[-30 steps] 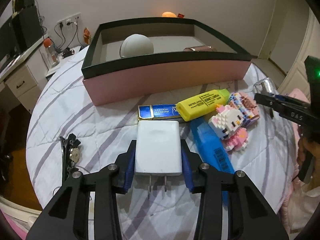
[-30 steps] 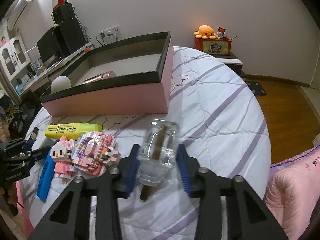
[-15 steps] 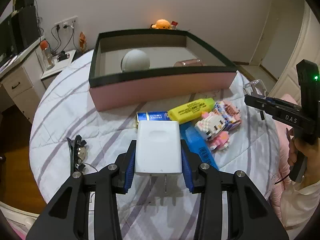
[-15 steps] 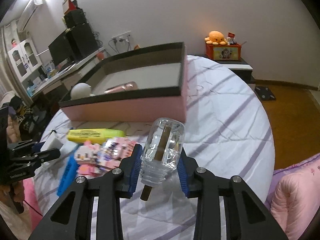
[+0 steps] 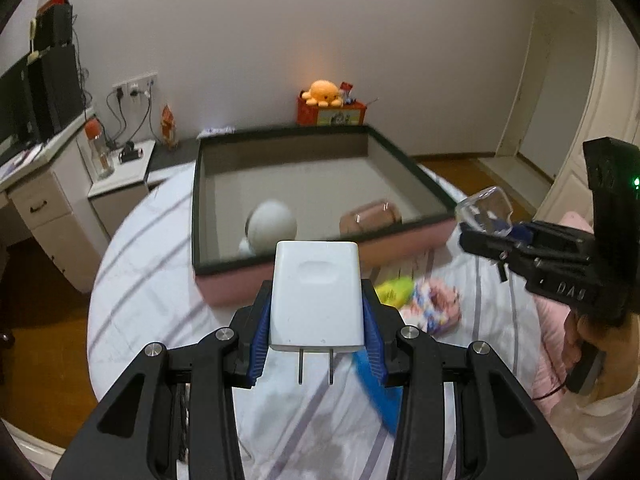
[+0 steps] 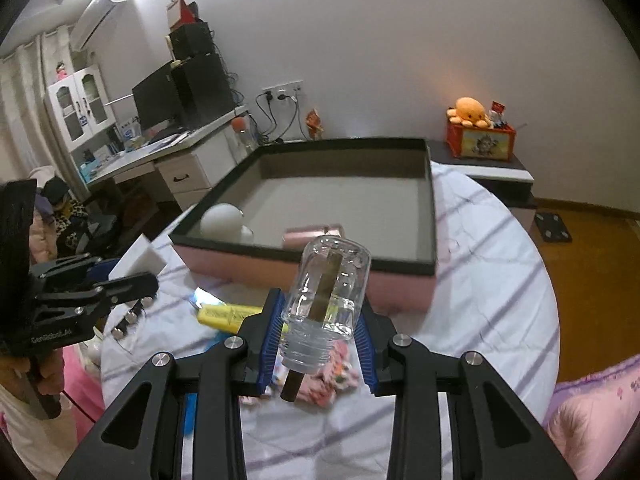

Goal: Organize rigid objects
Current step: 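Lower the white charger into the box with the left gripper while the right gripper places the glass bottle there, then open both grippers and lift them away from the box, then grasp the pink block figure with the right gripper, then grasp the white-and-pink block cat with the left gripper while the right gripper holds its block figure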

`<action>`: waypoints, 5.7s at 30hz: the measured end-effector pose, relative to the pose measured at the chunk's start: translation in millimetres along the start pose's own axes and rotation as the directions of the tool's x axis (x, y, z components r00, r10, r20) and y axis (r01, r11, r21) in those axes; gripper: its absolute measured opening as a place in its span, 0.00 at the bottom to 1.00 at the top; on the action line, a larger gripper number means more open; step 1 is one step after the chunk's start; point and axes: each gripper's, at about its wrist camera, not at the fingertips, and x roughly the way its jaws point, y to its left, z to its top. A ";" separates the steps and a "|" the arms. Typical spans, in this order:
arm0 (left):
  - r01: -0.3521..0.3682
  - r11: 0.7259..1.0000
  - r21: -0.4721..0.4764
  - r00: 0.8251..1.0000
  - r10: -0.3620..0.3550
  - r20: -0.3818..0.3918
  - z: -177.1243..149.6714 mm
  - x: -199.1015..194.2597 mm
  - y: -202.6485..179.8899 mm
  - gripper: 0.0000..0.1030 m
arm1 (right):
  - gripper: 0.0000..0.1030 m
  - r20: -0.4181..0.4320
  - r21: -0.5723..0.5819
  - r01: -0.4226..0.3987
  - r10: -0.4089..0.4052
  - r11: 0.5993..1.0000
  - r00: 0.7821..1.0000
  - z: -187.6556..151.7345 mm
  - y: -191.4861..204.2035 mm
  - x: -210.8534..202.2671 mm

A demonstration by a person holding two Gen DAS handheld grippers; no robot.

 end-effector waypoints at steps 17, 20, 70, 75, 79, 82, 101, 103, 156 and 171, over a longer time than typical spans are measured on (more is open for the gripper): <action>-0.025 0.999 -0.044 1.000 0.025 -0.002 86.5 67.3 10.9 0.39 | 0.34 -0.052 -0.052 -0.022 0.019 0.998 0.998 70.9 -3.6 70.4; -0.047 0.997 -0.058 0.998 0.045 -0.038 89.7 88.0 18.5 0.40 | 0.34 -0.081 -0.050 -0.020 0.016 0.999 0.997 76.8 -6.7 87.7; -0.356 0.904 -0.237 0.866 0.415 0.281 1.6 -83.8 24.5 1.00 | 1.00 0.281 -0.066 0.217 -0.191 0.974 0.941 18.0 46.5 -53.9; -0.361 0.908 -0.213 0.875 0.409 0.261 -11.1 -94.1 18.9 1.00 | 1.00 0.248 -0.078 0.226 -0.201 0.971 0.948 1.0 50.9 -65.9; -0.389 0.903 -0.183 0.867 0.426 0.260 -17.2 -103.1 10.2 1.00 | 1.00 0.247 -0.074 0.225 -0.200 0.972 0.948 -6.0 55.4 -76.4; -0.391 0.903 -0.176 0.865 0.426 0.266 -21.7 -109.4 5.6 1.00 | 1.00 0.245 -0.070 0.227 -0.204 0.971 0.948 -8.1 56.5 -82.4; -0.327 0.941 -0.087 0.936 0.335 0.110 -48.4 -62.0 -12.1 1.00 | 1.00 0.103 -0.031 0.231 -0.227 0.972 0.968 -44.4 32.6 -58.6; -0.325 0.944 -0.055 0.941 0.328 0.082 -52.5 -50.1 -19.7 1.00 | 1.00 0.077 -0.026 0.235 -0.233 0.972 0.970 -49.3 27.2 -50.9; -0.194 0.973 -0.123 0.981 0.191 -0.036 -36.5 -13.1 3.8 1.00 | 0.67 -0.167 0.027 0.154 -0.148 0.988 0.975 -65.3 -30.6 24.7; -0.214 0.967 0.139 0.963 0.233 -0.133 -36.1 62.6 -91.3 0.79 | 0.67 -0.149 0.088 0.115 -0.101 0.989 0.984 -76.7 -62.0 2.6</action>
